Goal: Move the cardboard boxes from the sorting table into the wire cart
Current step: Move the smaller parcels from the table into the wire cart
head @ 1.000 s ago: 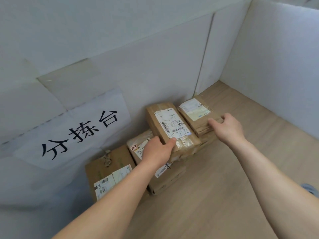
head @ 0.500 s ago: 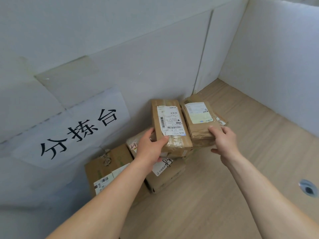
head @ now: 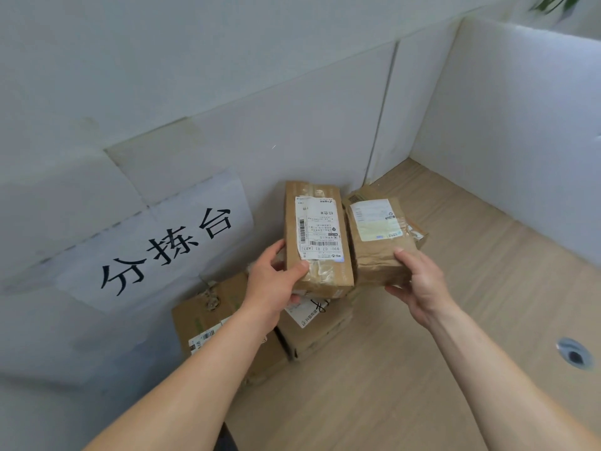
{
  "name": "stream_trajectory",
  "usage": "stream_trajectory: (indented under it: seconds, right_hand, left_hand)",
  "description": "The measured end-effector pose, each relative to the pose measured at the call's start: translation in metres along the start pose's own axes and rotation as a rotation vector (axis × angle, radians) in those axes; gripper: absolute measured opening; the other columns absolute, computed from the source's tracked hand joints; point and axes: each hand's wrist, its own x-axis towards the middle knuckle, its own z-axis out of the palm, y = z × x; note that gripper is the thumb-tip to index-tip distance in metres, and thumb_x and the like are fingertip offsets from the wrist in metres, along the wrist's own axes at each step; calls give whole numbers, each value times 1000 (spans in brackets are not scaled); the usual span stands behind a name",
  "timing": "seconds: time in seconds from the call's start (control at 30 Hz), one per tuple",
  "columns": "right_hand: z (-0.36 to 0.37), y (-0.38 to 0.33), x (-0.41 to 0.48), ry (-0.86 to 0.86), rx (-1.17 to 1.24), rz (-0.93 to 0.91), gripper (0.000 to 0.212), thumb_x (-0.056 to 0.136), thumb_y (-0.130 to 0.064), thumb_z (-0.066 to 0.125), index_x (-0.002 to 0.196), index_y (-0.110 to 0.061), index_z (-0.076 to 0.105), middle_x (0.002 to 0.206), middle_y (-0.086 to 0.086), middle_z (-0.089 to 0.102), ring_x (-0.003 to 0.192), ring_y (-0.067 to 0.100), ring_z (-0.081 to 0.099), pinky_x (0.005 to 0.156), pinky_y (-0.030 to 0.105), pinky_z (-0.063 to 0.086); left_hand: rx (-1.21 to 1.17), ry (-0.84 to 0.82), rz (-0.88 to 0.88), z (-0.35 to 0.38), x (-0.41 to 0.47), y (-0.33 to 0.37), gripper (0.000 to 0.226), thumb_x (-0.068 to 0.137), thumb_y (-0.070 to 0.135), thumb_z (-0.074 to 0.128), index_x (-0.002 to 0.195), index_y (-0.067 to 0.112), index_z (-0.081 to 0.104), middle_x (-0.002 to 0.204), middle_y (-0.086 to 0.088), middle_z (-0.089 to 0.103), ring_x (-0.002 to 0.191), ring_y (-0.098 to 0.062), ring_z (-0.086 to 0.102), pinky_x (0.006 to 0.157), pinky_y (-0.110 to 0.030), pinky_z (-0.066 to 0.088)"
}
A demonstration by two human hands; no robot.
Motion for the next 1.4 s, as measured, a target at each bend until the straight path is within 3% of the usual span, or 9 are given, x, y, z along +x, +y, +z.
stream_trajectory:
  seconds: [0.17, 0.27, 0.37, 0.6, 0.8, 0.93, 1.1, 1.27, 1.4]
  right_hand:
    - [3, -15, -26, -5, 16, -190, 13, 91, -25, 71, 103, -26, 75, 90, -9, 74, 88, 13, 65, 72, 37, 53]
    - [6, -28, -46, 7, 27, -291, 31, 91, -21, 72, 121, -20, 70, 93, -8, 74, 79, 7, 68, 65, 32, 55]
    - [9, -40, -70, 63, 59, -368, 42, 88, -19, 76, 129, -19, 64, 102, -3, 74, 80, 8, 70, 62, 32, 55]
    - [9, -57, -139, 157, 89, -532, 38, 83, -14, 81, 111, -27, 59, 126, 19, 63, 87, 20, 68, 66, 39, 56]
    - [10, -59, -212, 148, 94, -602, 31, 84, -14, 80, 105, -26, 60, 125, 21, 64, 83, 19, 67, 69, 41, 55]
    - [8, -56, -260, 145, 109, -632, 28, 85, -13, 79, 103, -26, 61, 118, 17, 66, 81, 16, 68, 73, 45, 56]
    - [5, -55, -308, 145, 130, -661, 26, 86, -13, 78, 101, -26, 61, 100, 1, 67, 75, 7, 69, 71, 42, 57]
    - [2, -62, -342, 113, 158, -696, 26, 86, -14, 79, 101, -27, 61, 84, -11, 72, 76, 7, 72, 66, 41, 60]
    - [0, -66, -356, 76, 190, -718, 28, 86, -14, 79, 102, -26, 61, 86, -10, 74, 79, 9, 73, 66, 41, 60]
  left_hand:
    - [17, -23, 83, -15, -16, 14, 65, 88, 12, 75, 142, 38, 50, 122, 5, 66, 93, -18, 74, 68, -39, 63]
    - [7, -27, 124, -27, -30, 24, 66, 88, 13, 76, 143, 37, 50, 127, 6, 63, 99, -22, 72, 73, -46, 63]
    - [-32, -55, 159, -42, -47, 32, 63, 88, 13, 75, 142, 36, 51, 129, 8, 63, 102, -22, 71, 75, -44, 63]
    - [-62, -103, 261, -75, -101, 44, 57, 88, 14, 75, 135, 39, 55, 125, 6, 63, 100, -21, 71, 69, -37, 63]
    - [-126, -123, 332, -110, -157, 48, 52, 89, 10, 74, 127, 41, 58, 122, 3, 65, 104, -28, 70, 74, -50, 63]
    - [-151, -117, 387, -133, -195, 47, 51, 88, 10, 75, 127, 39, 60, 119, 3, 66, 99, -27, 73, 70, -48, 63]
    - [-162, -115, 453, -154, -236, 51, 50, 88, 9, 75, 120, 44, 62, 117, 4, 66, 95, -26, 74, 71, -52, 62]
    - [-220, -117, 497, -167, -270, 54, 50, 87, 7, 75, 124, 39, 62, 119, -1, 65, 94, -23, 74, 64, -42, 63]
    - [-240, -102, 531, -171, -291, 56, 50, 88, 5, 73, 128, 35, 61, 121, -4, 66, 95, -24, 74, 63, -42, 62]
